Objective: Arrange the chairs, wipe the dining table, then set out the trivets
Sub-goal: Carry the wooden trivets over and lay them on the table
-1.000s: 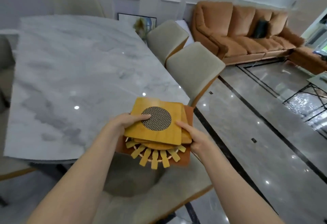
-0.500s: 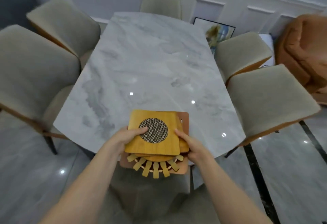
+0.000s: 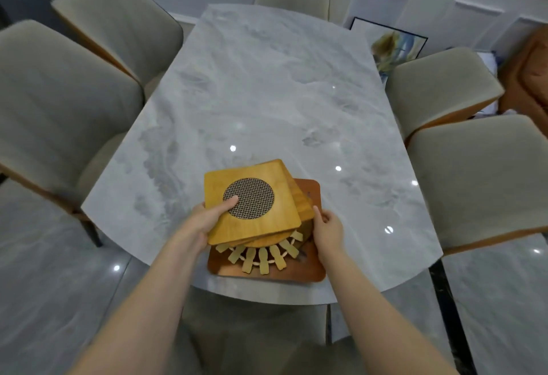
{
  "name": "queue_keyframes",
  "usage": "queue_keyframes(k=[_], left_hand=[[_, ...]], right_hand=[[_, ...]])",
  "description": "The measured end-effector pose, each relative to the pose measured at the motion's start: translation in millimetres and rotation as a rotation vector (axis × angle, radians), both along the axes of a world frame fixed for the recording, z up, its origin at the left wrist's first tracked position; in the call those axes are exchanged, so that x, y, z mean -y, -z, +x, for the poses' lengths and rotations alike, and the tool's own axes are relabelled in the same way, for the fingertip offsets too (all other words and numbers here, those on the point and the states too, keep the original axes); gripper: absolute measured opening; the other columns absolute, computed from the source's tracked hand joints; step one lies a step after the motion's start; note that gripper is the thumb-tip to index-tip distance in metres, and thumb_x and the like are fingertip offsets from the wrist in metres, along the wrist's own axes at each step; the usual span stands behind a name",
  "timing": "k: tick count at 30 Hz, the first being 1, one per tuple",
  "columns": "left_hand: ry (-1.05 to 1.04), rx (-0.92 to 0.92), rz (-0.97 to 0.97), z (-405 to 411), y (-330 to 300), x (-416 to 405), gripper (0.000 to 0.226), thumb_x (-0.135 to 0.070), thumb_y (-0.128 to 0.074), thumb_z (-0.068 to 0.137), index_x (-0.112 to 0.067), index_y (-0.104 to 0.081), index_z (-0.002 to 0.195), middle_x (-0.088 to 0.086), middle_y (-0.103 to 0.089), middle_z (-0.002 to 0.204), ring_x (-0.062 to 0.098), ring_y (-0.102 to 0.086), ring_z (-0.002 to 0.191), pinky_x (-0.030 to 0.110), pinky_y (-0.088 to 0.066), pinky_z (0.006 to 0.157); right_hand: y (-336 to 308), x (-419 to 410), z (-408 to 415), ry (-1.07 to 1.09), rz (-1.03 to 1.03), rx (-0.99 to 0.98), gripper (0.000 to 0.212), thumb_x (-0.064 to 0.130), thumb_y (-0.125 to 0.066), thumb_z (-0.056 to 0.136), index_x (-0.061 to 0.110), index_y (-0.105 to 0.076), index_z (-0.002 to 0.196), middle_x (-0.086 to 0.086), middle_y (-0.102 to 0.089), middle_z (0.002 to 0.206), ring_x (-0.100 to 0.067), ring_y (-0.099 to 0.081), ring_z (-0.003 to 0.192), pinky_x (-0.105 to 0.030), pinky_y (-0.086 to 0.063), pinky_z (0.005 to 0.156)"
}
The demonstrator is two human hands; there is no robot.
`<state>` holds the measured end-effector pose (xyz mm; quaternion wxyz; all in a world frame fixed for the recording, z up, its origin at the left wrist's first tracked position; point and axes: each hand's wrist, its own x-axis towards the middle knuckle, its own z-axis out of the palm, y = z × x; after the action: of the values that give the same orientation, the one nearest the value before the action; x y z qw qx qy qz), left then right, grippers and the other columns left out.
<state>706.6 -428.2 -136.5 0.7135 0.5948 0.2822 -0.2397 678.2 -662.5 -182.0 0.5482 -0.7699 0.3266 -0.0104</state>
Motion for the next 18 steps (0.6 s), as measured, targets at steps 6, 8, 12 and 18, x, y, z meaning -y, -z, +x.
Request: queue_keyframes(k=[6,8,12,18], left_hand=[[-0.012,-0.019,0.007,10.2,9.1,-5.2,0.063,-0.033,-0.077,0.074,-0.008,-0.053,0.127,0.013,-0.066,0.111,0.029,-0.065,0.092,0.038,-0.055,0.069],[0.003,-0.018,0.015,10.9,10.0,-5.6,0.067,-0.036,-0.079,0.070,-0.009,-0.054,0.127,0.013,-0.067,0.110,0.029,-0.065,0.093,0.041,-0.055,0.075],[0.038,-0.016,0.058,8.8,13.2,-2.1,0.074,-0.038,-0.083,0.062,-0.008,-0.054,0.124,0.012,-0.065,0.112,0.031,-0.063,0.101,0.047,-0.052,0.088],[-0.005,-0.001,0.087,0.2,21.4,7.9,0.047,-0.032,-0.076,0.078,-0.014,-0.054,0.115,0.010,-0.063,0.111,0.026,-0.060,0.094,0.038,-0.050,0.082]], right_hand=[[6.8,-2.3,7.9,0.062,-0.086,-0.041,0.030,0.032,-0.058,0.093,0.006,-0.066,0.106,-0.010,-0.069,0.100,-0.025,-0.064,0.096,-0.042,-0.052,0.087],[3.3,-4.6,7.2,0.055,-0.083,-0.038,0.034,0.031,-0.062,0.091,0.007,-0.065,0.115,-0.009,-0.067,0.111,-0.023,-0.062,0.104,-0.043,-0.050,0.094],[-2.0,-12.2,-2.9,-0.020,-0.189,-0.017,0.043,0.013,-0.067,0.084,0.008,-0.058,0.125,-0.009,-0.056,0.124,-0.023,-0.052,0.117,-0.037,-0.045,0.101],[-5.4,-23.3,-7.5,-0.135,-0.463,-0.116,0.043,0.010,-0.058,0.087,0.012,-0.057,0.130,-0.006,-0.056,0.125,-0.022,-0.048,0.118,-0.031,-0.042,0.099]])
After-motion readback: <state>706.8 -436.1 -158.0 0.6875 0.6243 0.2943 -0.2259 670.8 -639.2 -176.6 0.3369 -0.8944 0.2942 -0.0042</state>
